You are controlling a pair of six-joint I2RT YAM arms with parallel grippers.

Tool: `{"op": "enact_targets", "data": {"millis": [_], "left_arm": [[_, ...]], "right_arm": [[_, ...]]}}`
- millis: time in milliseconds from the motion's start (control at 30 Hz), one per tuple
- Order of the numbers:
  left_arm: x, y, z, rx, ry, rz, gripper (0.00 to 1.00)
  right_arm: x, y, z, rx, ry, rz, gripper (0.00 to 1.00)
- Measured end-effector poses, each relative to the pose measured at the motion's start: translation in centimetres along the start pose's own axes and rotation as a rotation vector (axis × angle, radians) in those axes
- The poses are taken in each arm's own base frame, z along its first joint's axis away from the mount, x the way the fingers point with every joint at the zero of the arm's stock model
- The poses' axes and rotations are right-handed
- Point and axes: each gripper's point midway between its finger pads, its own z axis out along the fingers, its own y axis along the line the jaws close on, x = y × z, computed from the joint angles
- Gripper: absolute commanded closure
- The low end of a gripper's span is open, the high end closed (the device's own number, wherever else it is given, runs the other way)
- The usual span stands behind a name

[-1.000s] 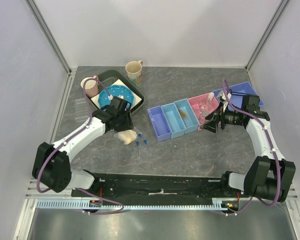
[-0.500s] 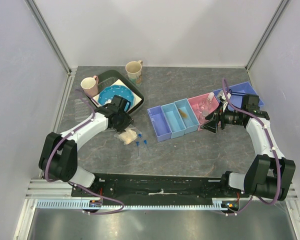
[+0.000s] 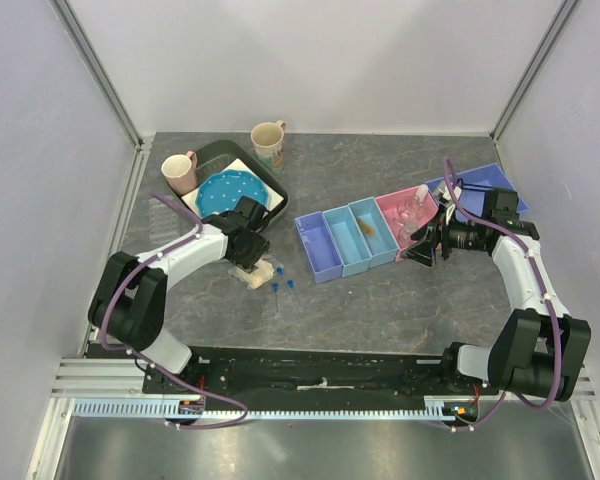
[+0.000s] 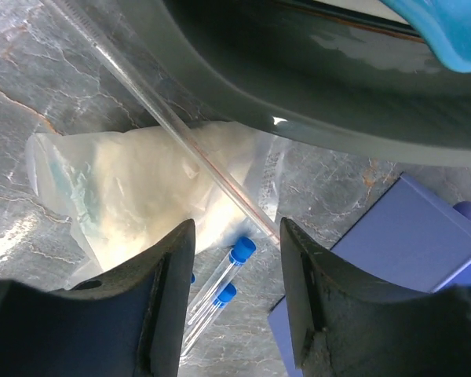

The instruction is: Organize the chemistry lab equipment

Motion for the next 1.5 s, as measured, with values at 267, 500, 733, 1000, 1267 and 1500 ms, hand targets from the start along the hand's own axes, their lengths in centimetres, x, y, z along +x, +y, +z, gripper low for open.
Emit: {"op": "enact_targets", "data": {"millis": [267, 500, 733, 1000, 1267, 1500], "left_arm": [[-0.1, 0.5, 1.4, -0.057, -0.022, -0.028, 0.56], [-0.2, 0.2, 2.2, -0.074, -0.031, -0.034, 0.73], [-0.2, 0.7, 2.0, -0.077, -0.032, -0.034, 0.87], [-0.6, 2.4, -1.2, -0.015, -0.038, -0.047, 0.98], [-1.3, 3.2, -5.2, 0.13, -0.047, -0.055, 0.98], [-1.4, 4.4, -8.0, 0.235, -0.046, 0.002, 0.98]], "right_arm": [[0.0, 0.1, 0.0, -0.001, 0.002, -0.002, 0.22], [0.0, 0.0, -0.1, 0.0, 0.005, -0.007, 0.22], [0.1, 0.1, -0.1, 0.0, 0.007, -0.005, 0.21], [0.1, 0.1, -0.1, -0.001, 0.009, -0.002, 0.22], [0.1, 0.1, -0.1, 0.0, 0.009, -0.004, 0.22], [0.1, 0.1, -0.1, 0.001, 0.009, -0.006, 0.22]]}}
